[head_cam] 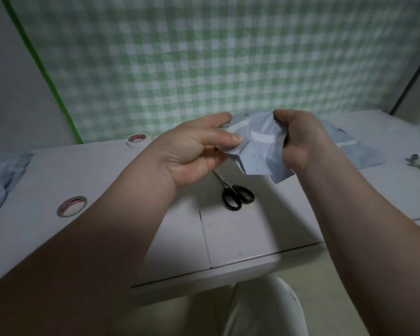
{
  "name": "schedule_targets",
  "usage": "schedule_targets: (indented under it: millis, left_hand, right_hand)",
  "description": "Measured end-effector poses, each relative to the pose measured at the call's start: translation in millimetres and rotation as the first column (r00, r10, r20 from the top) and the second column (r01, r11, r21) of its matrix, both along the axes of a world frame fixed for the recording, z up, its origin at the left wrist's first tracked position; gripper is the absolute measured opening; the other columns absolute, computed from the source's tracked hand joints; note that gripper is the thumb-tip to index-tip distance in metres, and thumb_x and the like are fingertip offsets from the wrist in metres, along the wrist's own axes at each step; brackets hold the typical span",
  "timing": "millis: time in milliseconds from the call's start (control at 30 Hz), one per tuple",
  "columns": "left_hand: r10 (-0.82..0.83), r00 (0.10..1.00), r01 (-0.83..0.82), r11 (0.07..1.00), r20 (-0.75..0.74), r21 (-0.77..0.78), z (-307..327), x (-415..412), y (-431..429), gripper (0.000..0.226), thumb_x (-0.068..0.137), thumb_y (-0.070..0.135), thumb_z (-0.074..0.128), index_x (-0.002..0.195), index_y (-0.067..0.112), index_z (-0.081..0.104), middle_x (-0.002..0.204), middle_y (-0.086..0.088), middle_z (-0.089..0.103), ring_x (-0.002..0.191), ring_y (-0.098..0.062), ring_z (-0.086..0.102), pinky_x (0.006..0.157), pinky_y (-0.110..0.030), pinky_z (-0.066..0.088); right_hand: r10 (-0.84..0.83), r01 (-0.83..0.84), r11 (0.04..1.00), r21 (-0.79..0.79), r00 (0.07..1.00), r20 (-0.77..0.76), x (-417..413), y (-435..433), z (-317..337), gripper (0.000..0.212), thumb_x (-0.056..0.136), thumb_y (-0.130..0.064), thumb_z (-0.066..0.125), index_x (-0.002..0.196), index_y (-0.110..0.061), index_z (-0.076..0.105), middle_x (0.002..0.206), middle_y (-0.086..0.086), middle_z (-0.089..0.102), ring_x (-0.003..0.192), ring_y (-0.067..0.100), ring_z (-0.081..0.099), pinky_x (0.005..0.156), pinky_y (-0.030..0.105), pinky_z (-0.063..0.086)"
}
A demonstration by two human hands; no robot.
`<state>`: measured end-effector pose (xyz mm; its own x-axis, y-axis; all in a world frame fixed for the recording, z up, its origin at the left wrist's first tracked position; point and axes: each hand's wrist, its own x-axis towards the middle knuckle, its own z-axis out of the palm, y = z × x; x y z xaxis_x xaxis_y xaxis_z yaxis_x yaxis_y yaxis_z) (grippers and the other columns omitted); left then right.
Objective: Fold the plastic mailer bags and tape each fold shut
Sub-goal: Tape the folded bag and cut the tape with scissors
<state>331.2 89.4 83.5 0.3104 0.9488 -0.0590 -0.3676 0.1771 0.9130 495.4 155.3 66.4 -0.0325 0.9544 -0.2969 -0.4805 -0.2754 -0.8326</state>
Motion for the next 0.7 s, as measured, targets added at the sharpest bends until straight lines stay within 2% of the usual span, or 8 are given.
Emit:
schedule_targets:
  millis: [133, 200, 300, 367, 433, 567, 633, 700]
  left_hand:
    - [-0.250, 0.965, 0.251, 0.968, -0.083, 0.004, -10.2, 58.5, 50.1, 0.042, 0.077, -0.014, 0.051, 0.117, -0.003, 0.054, 0.099, -0.010, 0.061, 0.088, -0.015, 0.062, 0.082, -0.021, 0.053]
    - [-0.287, 0.945, 0.294, 0.956, -0.156, 0.020, -16.6, 88.6, 77.1, 0.038, 0.082, -0.016, 0.048, 0.116, 0.001, 0.054, 0.093, -0.006, 0.060, 0.086, -0.012, 0.061, 0.078, -0.020, 0.052]
    - [-0.308, 0.914, 0.330, 0.943, -0.263, 0.042, -26.3, 132.2, 109.7, 0.053, 0.076, -0.017, 0.056, 0.125, 0.004, 0.052, 0.098, -0.004, 0.060, 0.087, -0.012, 0.060, 0.068, -0.019, 0.053]
    - [-0.291, 0.899, 0.322, 0.946, -0.326, 0.042, -36.8, 157.5, 127.1, 0.069, 0.077, -0.020, 0.055, 0.139, 0.008, 0.043, 0.114, -0.007, 0.057, 0.091, -0.015, 0.059, 0.063, -0.019, 0.053]
    - [-0.269, 0.873, 0.321, 0.945, -0.407, 0.063, -50.7, 178.4, 139.0, 0.083, 0.075, -0.021, 0.058, 0.146, 0.014, 0.034, 0.132, -0.009, 0.051, 0.102, -0.021, 0.059, 0.068, -0.024, 0.056]
    - [-0.213, 0.795, 0.299, 0.952, -0.568, 0.062, -78.7, 200.3, 149.6, 0.109, 0.057, -0.008, 0.073, 0.149, 0.027, 0.026, 0.148, -0.006, 0.038, 0.123, -0.028, 0.050, 0.091, -0.039, 0.053]
    - [-0.236, 0.817, 0.285, 0.958, -0.527, 0.012, -85.8, 206.6, 149.0, 0.103, 0.064, -0.011, 0.073, 0.149, 0.024, 0.027, 0.148, -0.002, 0.037, 0.120, -0.024, 0.052, 0.089, -0.036, 0.054]
    - [-0.256, 0.890, 0.237, 0.967, -0.378, -0.098, -83.2, 212.1, 144.7, 0.080, 0.078, -0.015, 0.063, 0.146, 0.016, 0.034, 0.136, -0.004, 0.049, 0.107, -0.020, 0.059, 0.078, -0.028, 0.057]
  right_hand:
    - [-0.162, 0.166, 0.985, -0.057, 0.985, 0.056, 59.2, 26.2, -7.3, 0.031, 0.098, -0.024, 0.041, 0.089, -0.003, 0.061, 0.098, 0.017, 0.066, 0.082, 0.031, 0.061, 0.069, 0.038, 0.048]
    - [-0.218, 0.225, 0.970, -0.088, 0.972, 0.085, 88.3, 36.6, -9.6, 0.029, 0.097, -0.025, 0.043, 0.087, -0.006, 0.062, 0.094, 0.014, 0.067, 0.077, 0.029, 0.063, 0.064, 0.036, 0.049]
    - [-0.320, 0.327, 0.942, -0.074, 0.943, 0.093, 129.7, 56.6, -12.2, 0.027, 0.096, -0.021, 0.043, 0.090, -0.005, 0.065, 0.081, 0.011, 0.072, 0.066, 0.025, 0.068, 0.056, 0.030, 0.054]
    - [-0.363, 0.373, 0.923, -0.088, 0.925, 0.116, 151.1, 71.2, -15.8, 0.032, 0.094, -0.021, 0.045, 0.108, -0.003, 0.067, 0.100, 0.012, 0.072, 0.087, 0.028, 0.070, 0.077, 0.037, 0.056]
    - [-0.382, 0.401, 0.909, -0.112, 0.910, 0.160, 170.1, 85.0, -23.7, 0.036, 0.091, -0.022, 0.046, 0.114, -0.002, 0.065, 0.109, 0.013, 0.070, 0.097, 0.032, 0.067, 0.089, 0.044, 0.052]
    - [-0.347, 0.404, 0.909, -0.103, 0.870, 0.351, 188.4, 104.9, -45.1, 0.029, 0.087, -0.020, 0.048, 0.100, -0.002, 0.067, 0.097, 0.012, 0.071, 0.089, 0.032, 0.068, 0.083, 0.044, 0.054]
    - [-0.309, 0.389, 0.917, -0.083, 0.829, 0.467, 192.1, 109.3, -48.5, 0.018, 0.087, -0.015, 0.047, 0.079, -0.007, 0.061, 0.079, 0.010, 0.064, 0.074, 0.028, 0.062, 0.072, 0.032, 0.052]
    - [-0.259, 0.372, 0.925, -0.072, 0.759, 0.597, 199.3, 115.9, -49.4, 0.017, 0.084, -0.008, 0.044, 0.069, -0.008, 0.052, 0.071, 0.012, 0.053, 0.064, 0.027, 0.050, 0.061, 0.030, 0.042]
